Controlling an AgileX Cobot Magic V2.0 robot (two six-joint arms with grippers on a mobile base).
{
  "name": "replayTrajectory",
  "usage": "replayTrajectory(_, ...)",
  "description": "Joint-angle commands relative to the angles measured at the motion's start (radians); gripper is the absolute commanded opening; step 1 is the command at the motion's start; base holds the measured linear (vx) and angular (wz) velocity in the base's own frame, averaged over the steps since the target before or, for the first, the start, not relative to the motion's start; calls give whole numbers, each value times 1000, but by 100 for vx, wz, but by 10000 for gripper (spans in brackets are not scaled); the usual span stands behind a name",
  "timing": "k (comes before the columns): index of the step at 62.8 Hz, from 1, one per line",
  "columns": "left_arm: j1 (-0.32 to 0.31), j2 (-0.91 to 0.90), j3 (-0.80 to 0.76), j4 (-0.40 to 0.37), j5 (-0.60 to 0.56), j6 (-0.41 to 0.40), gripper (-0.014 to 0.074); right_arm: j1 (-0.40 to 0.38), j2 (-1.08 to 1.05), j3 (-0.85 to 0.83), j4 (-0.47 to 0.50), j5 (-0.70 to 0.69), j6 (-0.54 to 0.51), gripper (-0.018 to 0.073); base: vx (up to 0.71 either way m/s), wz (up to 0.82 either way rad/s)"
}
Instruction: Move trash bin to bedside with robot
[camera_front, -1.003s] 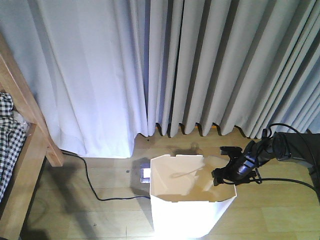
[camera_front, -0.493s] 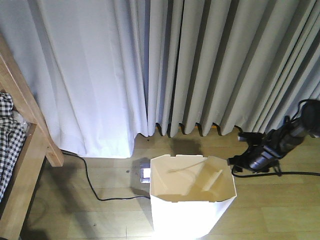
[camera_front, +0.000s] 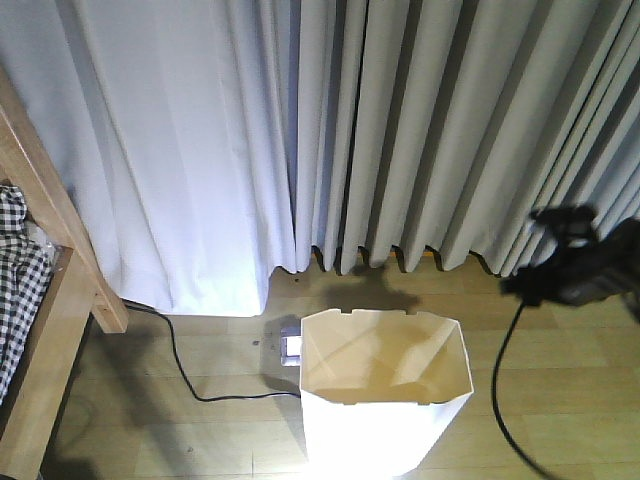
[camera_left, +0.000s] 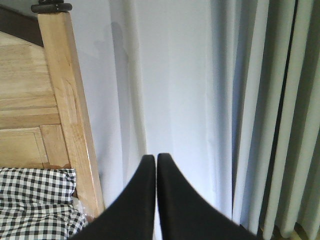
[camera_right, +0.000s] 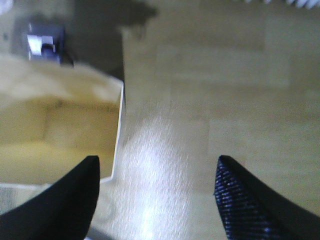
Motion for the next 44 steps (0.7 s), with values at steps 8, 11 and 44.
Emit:
replayTrajectory(8,0,-4,-21,-5,-73,-4,-6,-4,-428,92,8,-10,0,458,0,0)
replayTrajectory(11,0,-4,-21,-5,-73,-4,-6,-4,-499,101,17,-1,6,458,0,0)
replayTrajectory(44,0,-4,-21,-5,-73,-4,-6,-4,-1236,318,81,17,1,458,0,0)
